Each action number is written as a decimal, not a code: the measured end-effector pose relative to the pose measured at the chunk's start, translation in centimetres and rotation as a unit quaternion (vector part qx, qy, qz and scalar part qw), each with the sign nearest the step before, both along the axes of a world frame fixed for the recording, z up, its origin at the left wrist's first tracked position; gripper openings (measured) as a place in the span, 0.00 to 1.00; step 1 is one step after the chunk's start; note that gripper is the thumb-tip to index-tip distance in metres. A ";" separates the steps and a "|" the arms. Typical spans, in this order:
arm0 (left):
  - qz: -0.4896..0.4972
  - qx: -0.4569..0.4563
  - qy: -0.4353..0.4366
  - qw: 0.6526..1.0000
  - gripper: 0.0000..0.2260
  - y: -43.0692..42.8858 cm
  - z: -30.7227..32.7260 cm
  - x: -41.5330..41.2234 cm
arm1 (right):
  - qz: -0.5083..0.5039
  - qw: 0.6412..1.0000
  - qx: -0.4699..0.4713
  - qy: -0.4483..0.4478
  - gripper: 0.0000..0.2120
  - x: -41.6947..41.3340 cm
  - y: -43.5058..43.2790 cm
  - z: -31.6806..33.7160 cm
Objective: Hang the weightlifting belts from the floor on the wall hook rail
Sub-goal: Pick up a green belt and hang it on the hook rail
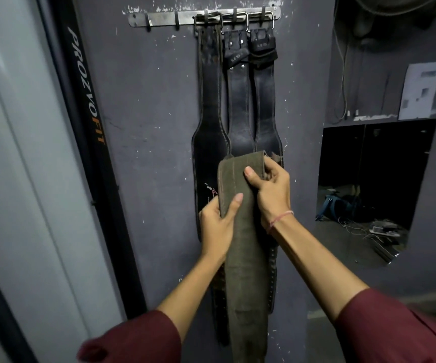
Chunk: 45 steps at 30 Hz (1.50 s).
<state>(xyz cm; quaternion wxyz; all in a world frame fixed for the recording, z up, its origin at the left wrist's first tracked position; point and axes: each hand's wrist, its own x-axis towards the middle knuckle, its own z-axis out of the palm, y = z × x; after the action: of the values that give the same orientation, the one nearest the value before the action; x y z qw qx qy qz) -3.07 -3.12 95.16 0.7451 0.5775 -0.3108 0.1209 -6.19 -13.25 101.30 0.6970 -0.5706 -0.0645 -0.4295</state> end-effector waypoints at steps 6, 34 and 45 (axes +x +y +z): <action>-0.016 0.068 0.112 0.991 0.22 -0.1 -9.9 -1.3 | -0.005 1.000 0.011 -0.004 0.08 -0.1 -1.0 1.3; -0.066 -0.073 0.226 0.969 0.09 -2.5 8.0 3.5 | 0.150 0.978 -0.028 0.145 0.13 -2.0 -4.3 -10.3; -0.039 -0.087 0.181 0.979 0.07 -2.5 6.7 2.6 | 0.140 0.963 -0.053 0.225 0.11 -2.8 -2.8 -14.4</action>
<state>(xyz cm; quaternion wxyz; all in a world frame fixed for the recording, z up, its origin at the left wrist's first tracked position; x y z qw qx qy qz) -0.49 -5.59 101.83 0.8406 0.5104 -0.1811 0.0117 -8.98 -16.03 86.93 0.7152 -0.6743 -0.0080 -0.1839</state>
